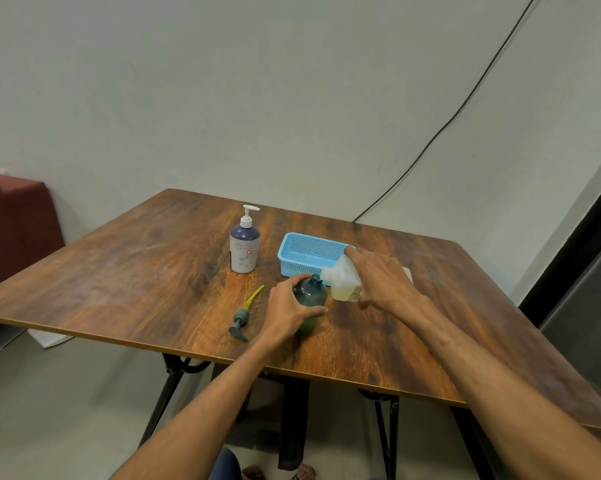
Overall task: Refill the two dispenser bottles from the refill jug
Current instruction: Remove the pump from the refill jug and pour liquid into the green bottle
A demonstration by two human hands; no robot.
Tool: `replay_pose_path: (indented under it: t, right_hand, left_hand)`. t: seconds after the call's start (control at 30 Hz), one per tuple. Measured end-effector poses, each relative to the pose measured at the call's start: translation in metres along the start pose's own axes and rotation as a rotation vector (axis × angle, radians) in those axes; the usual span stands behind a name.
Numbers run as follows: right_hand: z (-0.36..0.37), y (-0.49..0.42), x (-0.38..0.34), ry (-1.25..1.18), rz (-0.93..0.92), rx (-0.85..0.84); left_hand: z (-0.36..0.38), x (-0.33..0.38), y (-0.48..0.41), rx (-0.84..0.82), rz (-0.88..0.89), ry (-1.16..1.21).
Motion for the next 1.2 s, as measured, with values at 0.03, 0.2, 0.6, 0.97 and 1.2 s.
replay_pose_path:
  t: [0.03,0.2,0.6,0.97,1.2]
  right_hand:
    - [0.0002,-0.0002,0.0004,0.001,0.000,0.000]
    - [0.0007,-0.0004,0.0015,0.010,-0.010,-0.001]
    - [0.0003,0.0000,0.0023,0.001,-0.001,-0.002]
    - [0.0004,-0.0002,0.0018,0.009,-0.003,-0.005]
    - [-0.0003,-0.0002,0.0014,0.007,-0.006,-0.002]
  left_hand:
    - [0.0001,0.0000,-0.0005,-0.001,-0.002,0.001]
    - [0.0002,0.0007,-0.0005,-0.010,0.002,0.012]
    - [0.0023,-0.0024,-0.0017,-0.008,0.000,0.010]
    - [0.0026,-0.0028,-0.0016,-0.009,0.000,0.018]
    - [0.0033,-0.0056,-0.0018,0.006,-0.002,0.009]
Point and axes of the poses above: each hand's wrist, its own y-axis away from the middle knuckle, its own z-axis out of the palm, x = y × z, the point moved 5 cm from there along -y, towards the middle knuckle, and after that the axes turned 14 degrees about x, right-handed, at the moved point
